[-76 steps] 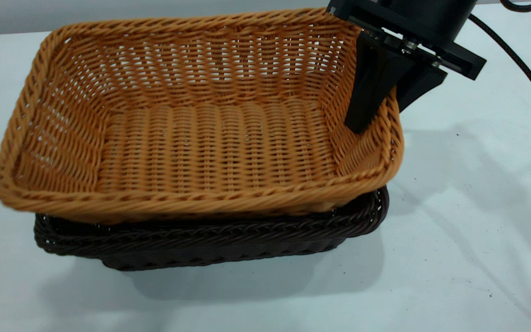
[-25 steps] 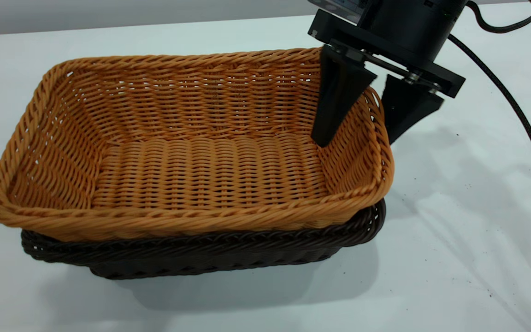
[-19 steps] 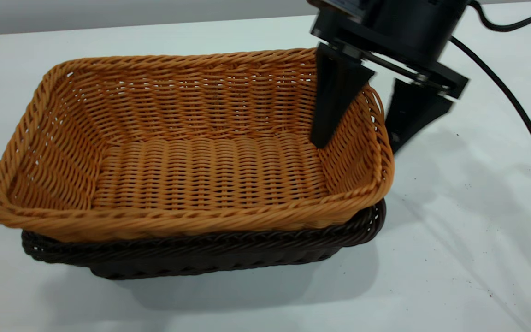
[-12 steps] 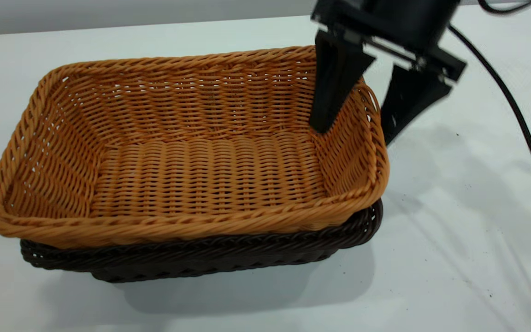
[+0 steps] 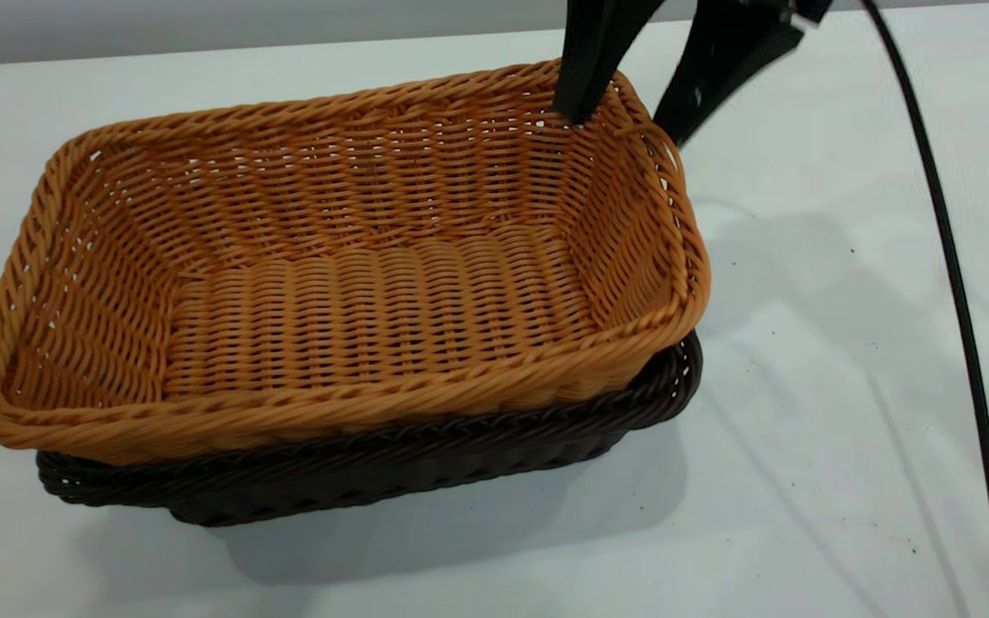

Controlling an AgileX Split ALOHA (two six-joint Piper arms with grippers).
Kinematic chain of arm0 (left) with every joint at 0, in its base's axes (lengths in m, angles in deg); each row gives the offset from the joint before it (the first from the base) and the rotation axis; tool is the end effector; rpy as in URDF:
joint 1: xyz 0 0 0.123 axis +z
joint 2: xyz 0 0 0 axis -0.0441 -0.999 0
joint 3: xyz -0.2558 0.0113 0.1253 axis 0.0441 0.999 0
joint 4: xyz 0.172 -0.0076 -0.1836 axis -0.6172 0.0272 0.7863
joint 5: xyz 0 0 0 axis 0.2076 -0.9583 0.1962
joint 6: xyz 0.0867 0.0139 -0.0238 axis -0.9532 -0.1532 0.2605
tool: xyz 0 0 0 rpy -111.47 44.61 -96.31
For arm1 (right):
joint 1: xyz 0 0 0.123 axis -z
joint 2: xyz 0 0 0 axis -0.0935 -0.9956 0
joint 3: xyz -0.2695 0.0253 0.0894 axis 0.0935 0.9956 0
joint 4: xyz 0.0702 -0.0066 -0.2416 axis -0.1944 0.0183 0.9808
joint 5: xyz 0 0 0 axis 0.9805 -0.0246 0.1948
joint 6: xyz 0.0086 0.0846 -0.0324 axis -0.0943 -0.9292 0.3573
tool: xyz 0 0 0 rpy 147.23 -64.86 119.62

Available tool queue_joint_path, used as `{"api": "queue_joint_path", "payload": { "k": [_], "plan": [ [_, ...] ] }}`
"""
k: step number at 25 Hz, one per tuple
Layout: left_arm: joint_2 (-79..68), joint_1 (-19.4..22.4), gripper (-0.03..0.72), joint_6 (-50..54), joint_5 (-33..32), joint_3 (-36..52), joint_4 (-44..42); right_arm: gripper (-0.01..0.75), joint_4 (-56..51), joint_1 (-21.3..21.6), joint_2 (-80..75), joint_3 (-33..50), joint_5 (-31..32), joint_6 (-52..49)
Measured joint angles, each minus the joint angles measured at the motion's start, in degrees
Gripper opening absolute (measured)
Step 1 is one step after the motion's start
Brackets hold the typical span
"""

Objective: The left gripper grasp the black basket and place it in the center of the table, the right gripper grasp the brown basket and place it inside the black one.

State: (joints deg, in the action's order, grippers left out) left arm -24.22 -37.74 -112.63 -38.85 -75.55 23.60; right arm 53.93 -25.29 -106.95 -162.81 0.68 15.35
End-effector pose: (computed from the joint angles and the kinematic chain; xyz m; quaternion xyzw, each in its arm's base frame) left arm 0.1212 -0.1041 0.3600 0.4583 0.5482 -0.0122 0.6995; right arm 0.3645 0.1807 0.1999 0.2128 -0.9420 -0.2578 0.0302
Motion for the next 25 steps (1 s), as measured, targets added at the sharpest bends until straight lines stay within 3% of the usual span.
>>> {"api": "queue_joint_path", "payload": {
  "k": [11, 16, 21, 25],
  "plan": [
    [0.0, 0.0, 0.594, 0.0, -0.1, 0.0, 0.3, 0.459, 8.7, 0.0, 5.0, -0.4, 0.0, -3.5],
    [0.0, 0.0, 0.594, 0.0, -1.3, 0.0, 5.0, 0.433, 11.4, 0.0, 9.7, -0.5, 0.0, -3.4],
    [0.0, 0.0, 0.574, 0.0, -1.7, 0.0, 5.8, 0.333, 12.5, 0.0, 16.1, -0.5, 0.0, -3.6],
    [0.0, 0.0, 0.497, 0.0, -1.9, 0.0, 5.8, 0.218, 13.4, 0.0, 22.7, -0.5, 0.1, -3.7]
  ]
}}
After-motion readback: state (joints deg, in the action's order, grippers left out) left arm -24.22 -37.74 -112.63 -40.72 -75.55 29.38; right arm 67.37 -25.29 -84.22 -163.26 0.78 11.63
